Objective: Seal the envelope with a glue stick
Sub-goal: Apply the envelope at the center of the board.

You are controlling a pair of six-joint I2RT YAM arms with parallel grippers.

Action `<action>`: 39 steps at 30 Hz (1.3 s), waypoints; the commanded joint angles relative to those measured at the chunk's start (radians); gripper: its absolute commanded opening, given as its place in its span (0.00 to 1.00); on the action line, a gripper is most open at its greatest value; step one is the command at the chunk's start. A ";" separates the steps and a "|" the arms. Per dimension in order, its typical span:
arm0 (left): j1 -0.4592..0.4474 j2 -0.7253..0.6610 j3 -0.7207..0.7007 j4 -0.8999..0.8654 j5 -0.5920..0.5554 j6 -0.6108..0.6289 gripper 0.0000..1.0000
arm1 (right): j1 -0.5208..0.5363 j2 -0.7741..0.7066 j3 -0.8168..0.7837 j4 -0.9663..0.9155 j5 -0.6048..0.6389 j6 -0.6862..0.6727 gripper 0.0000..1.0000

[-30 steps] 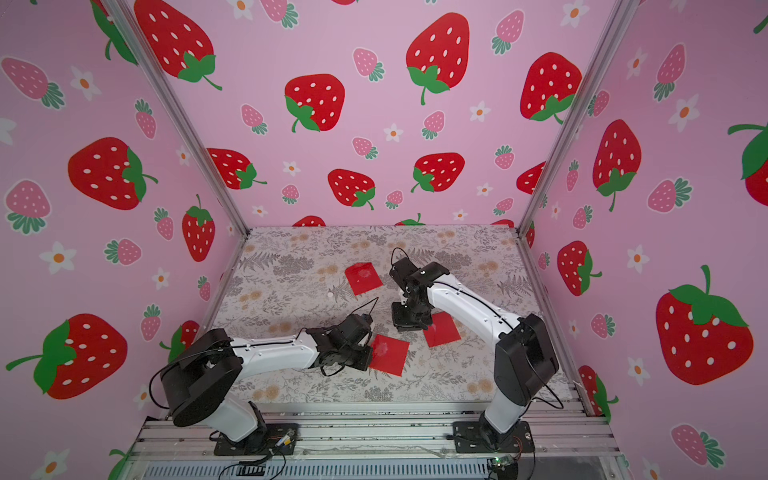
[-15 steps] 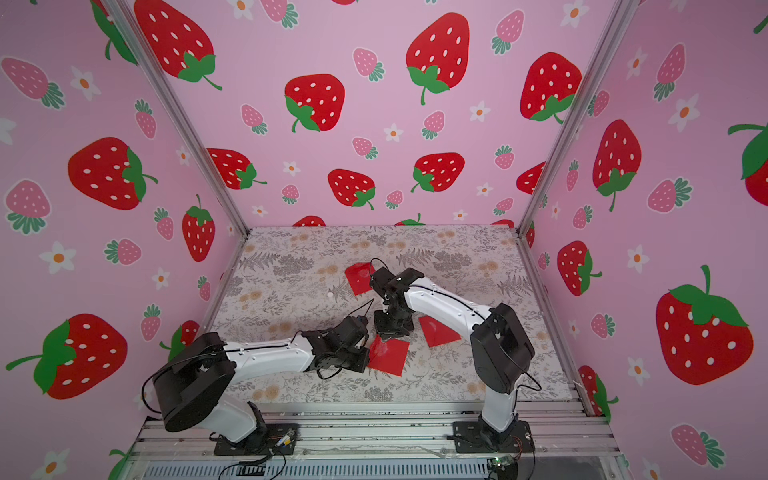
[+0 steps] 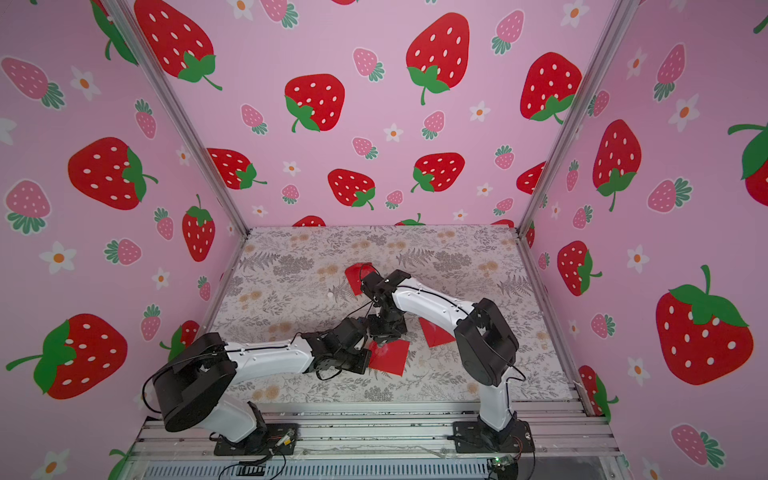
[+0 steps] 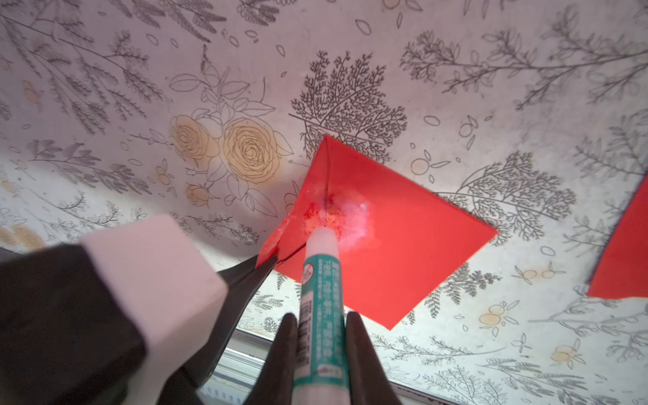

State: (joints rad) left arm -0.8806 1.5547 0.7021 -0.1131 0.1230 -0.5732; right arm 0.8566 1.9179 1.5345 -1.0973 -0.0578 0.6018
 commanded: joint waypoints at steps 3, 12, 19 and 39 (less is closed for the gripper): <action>0.015 0.022 -0.025 0.031 0.094 0.007 0.00 | 0.009 0.039 0.043 -0.049 0.032 -0.002 0.00; 0.055 0.016 -0.061 0.083 0.153 -0.010 0.00 | 0.009 0.065 0.050 -0.099 0.051 -0.008 0.00; 0.061 0.012 -0.072 0.088 0.158 -0.014 0.00 | 0.009 0.031 0.043 -0.111 0.025 -0.008 0.00; 0.069 0.006 -0.082 0.106 0.172 -0.011 0.00 | 0.010 0.075 0.035 -0.180 0.051 -0.031 0.00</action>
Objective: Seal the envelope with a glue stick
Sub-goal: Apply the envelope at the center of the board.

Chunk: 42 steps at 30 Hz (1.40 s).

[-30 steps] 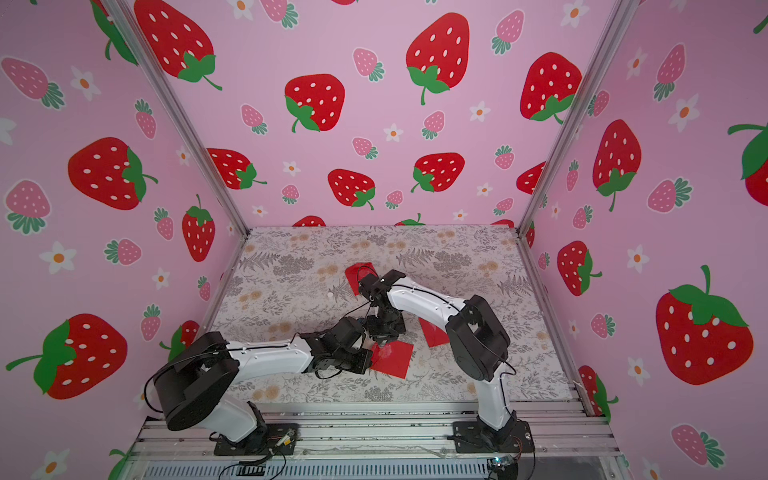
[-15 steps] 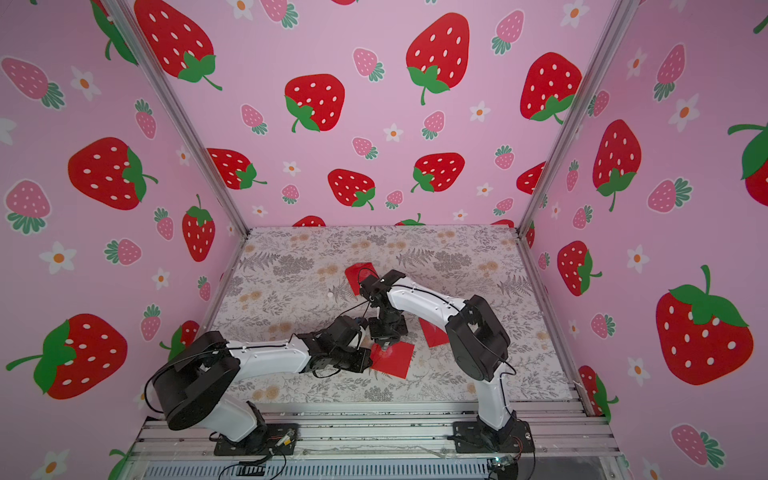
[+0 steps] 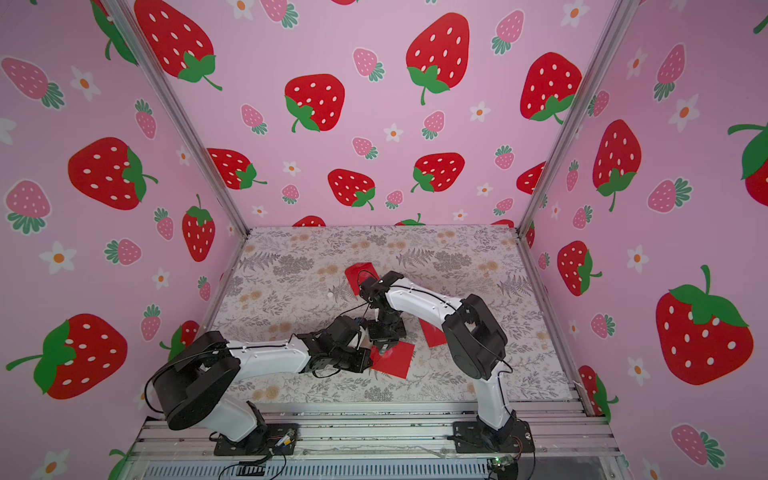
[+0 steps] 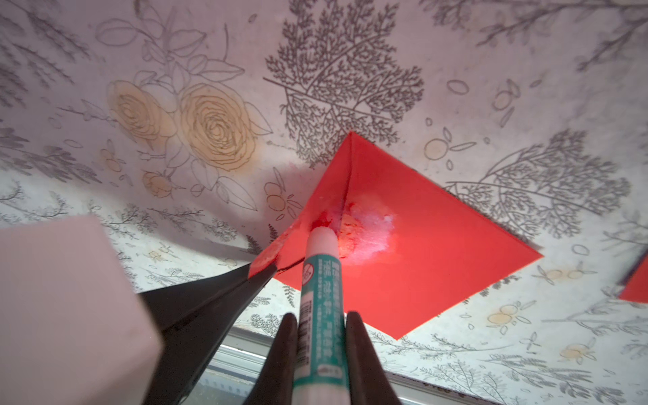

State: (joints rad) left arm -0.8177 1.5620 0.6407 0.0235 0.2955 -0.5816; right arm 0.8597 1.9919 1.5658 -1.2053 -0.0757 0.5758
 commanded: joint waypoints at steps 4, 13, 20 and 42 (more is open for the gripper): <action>0.006 -0.005 -0.025 -0.022 0.010 -0.008 0.00 | 0.009 0.005 -0.005 -0.093 0.121 0.001 0.00; 0.009 -0.002 -0.020 -0.021 0.017 -0.007 0.00 | 0.013 0.025 -0.032 0.046 -0.097 -0.006 0.00; 0.009 -0.001 -0.022 -0.019 0.017 -0.012 0.00 | 0.013 -0.002 -0.049 -0.021 0.005 -0.005 0.00; 0.017 0.012 -0.017 -0.014 0.025 -0.015 0.00 | -0.003 -0.050 -0.128 0.158 -0.203 0.036 0.00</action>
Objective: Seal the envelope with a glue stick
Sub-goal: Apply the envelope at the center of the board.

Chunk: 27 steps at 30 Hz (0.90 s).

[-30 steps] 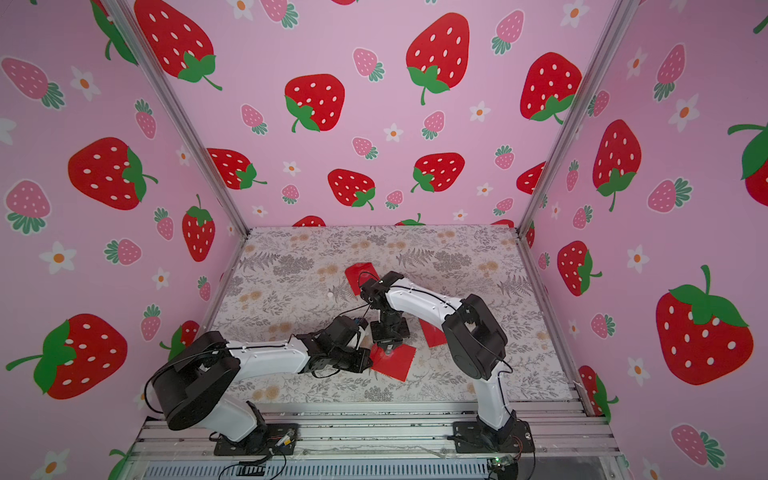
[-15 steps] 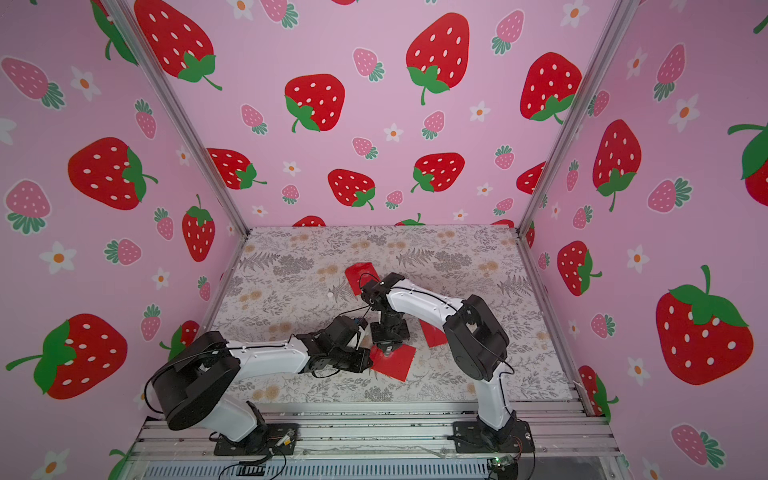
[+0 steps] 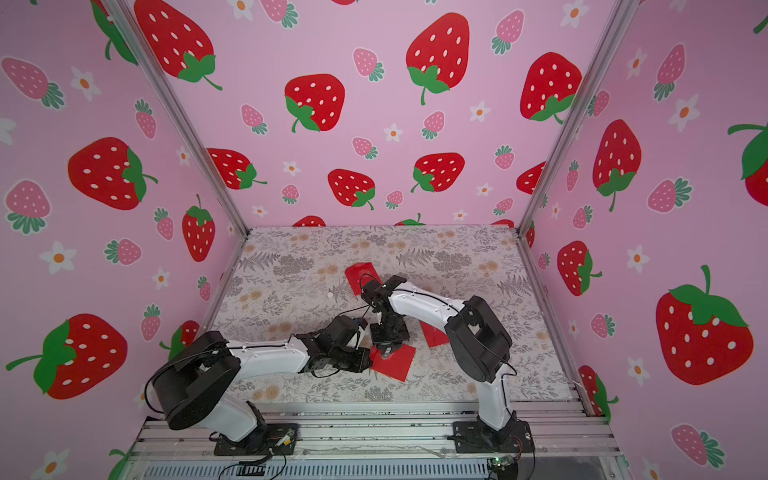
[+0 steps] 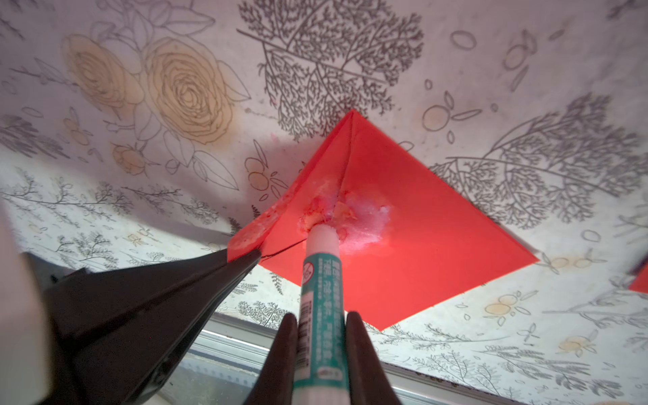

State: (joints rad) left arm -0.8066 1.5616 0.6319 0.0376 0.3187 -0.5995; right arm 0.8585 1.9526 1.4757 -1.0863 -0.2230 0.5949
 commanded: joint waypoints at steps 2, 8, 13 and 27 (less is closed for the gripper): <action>0.005 0.012 -0.012 -0.023 0.006 0.001 0.00 | -0.009 -0.027 -0.056 0.048 -0.051 0.021 0.00; 0.007 0.006 -0.015 -0.025 0.006 0.003 0.00 | -0.006 -0.023 -0.014 -0.083 0.216 0.034 0.00; 0.008 0.000 -0.015 -0.033 0.004 0.004 0.00 | -0.004 0.004 0.005 -0.144 0.266 0.019 0.00; 0.008 0.006 -0.005 -0.033 0.005 0.007 0.00 | 0.004 0.035 0.017 0.029 -0.016 0.003 0.00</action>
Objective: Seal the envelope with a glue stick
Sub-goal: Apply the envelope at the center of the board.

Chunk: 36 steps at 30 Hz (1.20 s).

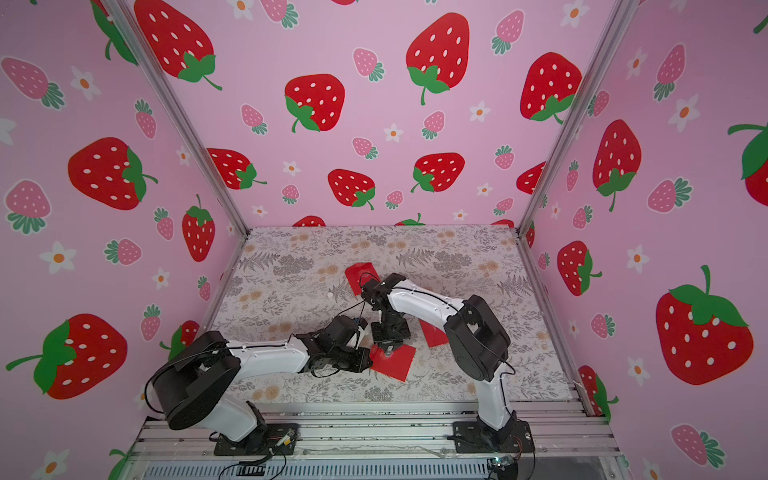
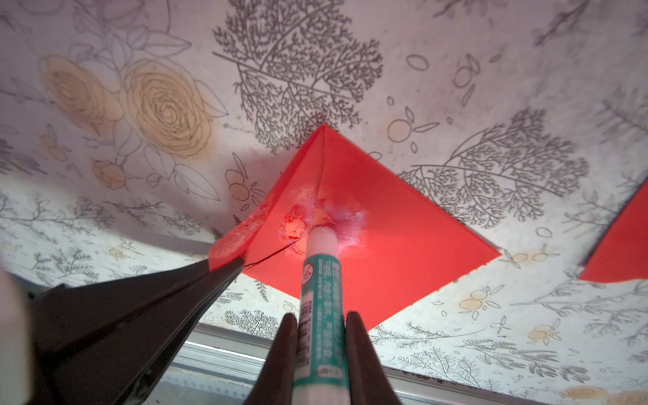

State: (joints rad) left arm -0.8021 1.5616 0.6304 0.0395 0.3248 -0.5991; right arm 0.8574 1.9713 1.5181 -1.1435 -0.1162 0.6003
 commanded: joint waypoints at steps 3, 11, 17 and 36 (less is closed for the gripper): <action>0.004 0.006 0.002 -0.041 -0.003 0.010 0.00 | 0.001 0.014 -0.022 0.087 -0.119 -0.003 0.00; 0.003 0.003 0.000 -0.044 -0.006 0.008 0.00 | -0.014 0.001 0.002 -0.059 0.155 -0.008 0.00; 0.004 0.006 0.003 -0.049 -0.006 0.009 0.00 | -0.012 0.026 0.027 -0.122 0.253 -0.011 0.00; 0.004 0.005 0.006 -0.053 -0.006 0.012 0.00 | -0.032 -0.019 -0.033 0.005 0.109 -0.002 0.00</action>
State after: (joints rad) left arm -0.8021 1.5612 0.6308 0.0364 0.3256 -0.5987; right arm 0.8299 1.9621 1.5002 -1.0973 -0.1184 0.5884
